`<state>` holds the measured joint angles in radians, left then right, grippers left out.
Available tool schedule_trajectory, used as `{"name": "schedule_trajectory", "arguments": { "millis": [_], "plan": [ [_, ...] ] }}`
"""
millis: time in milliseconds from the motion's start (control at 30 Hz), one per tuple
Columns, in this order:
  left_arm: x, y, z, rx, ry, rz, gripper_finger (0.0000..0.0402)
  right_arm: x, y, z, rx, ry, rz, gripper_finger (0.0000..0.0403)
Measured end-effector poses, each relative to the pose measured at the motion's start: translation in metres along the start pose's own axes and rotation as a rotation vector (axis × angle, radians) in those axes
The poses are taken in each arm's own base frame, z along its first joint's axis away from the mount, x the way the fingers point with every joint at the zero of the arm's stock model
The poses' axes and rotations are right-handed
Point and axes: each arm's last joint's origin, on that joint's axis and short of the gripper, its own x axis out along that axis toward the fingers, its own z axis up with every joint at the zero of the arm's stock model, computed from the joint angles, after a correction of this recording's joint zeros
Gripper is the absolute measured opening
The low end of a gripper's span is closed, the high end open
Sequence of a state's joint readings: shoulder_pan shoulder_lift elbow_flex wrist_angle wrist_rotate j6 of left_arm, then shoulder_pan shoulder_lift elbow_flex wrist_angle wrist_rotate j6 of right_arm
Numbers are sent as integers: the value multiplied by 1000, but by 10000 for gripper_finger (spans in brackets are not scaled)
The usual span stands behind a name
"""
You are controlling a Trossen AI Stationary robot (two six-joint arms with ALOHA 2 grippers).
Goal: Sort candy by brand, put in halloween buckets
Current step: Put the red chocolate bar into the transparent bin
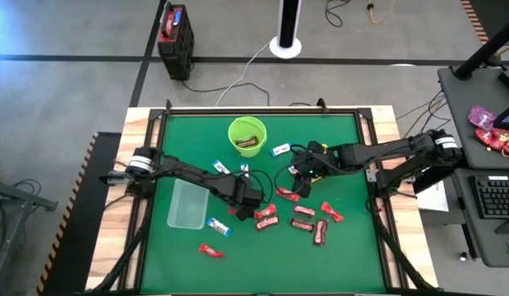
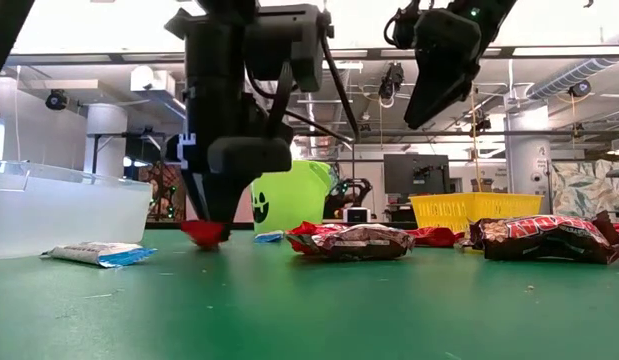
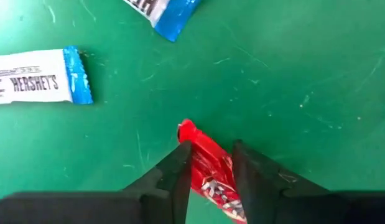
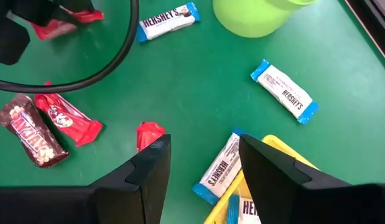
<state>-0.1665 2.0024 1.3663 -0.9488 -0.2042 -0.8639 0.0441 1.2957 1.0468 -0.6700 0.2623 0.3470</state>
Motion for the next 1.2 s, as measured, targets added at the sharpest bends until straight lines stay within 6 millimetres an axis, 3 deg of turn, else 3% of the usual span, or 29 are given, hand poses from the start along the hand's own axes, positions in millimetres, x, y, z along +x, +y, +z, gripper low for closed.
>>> {"name": "schedule_trajectory", "arguments": {
  "millis": [267,433,633,733,900,1200],
  "plan": [
    [0,-1,1,45,-9,-11,9,6,-1,-8,23,28,-9,183],
    [-5,-4,3,91,-28,-34,1,7,-1,-11,23,39,-10,183],
    [-38,-8,2,186,-105,-110,0,7,1,-12,19,39,-5,183],
    [-44,-6,0,181,-102,-115,1,7,1,-11,23,38,-6,183],
    [-38,-4,-7,205,-37,-116,37,7,1,-11,25,36,-4,183],
    [-41,-8,-23,536,-59,-73,161,7,2,-11,30,42,21,183]
  ]
}}
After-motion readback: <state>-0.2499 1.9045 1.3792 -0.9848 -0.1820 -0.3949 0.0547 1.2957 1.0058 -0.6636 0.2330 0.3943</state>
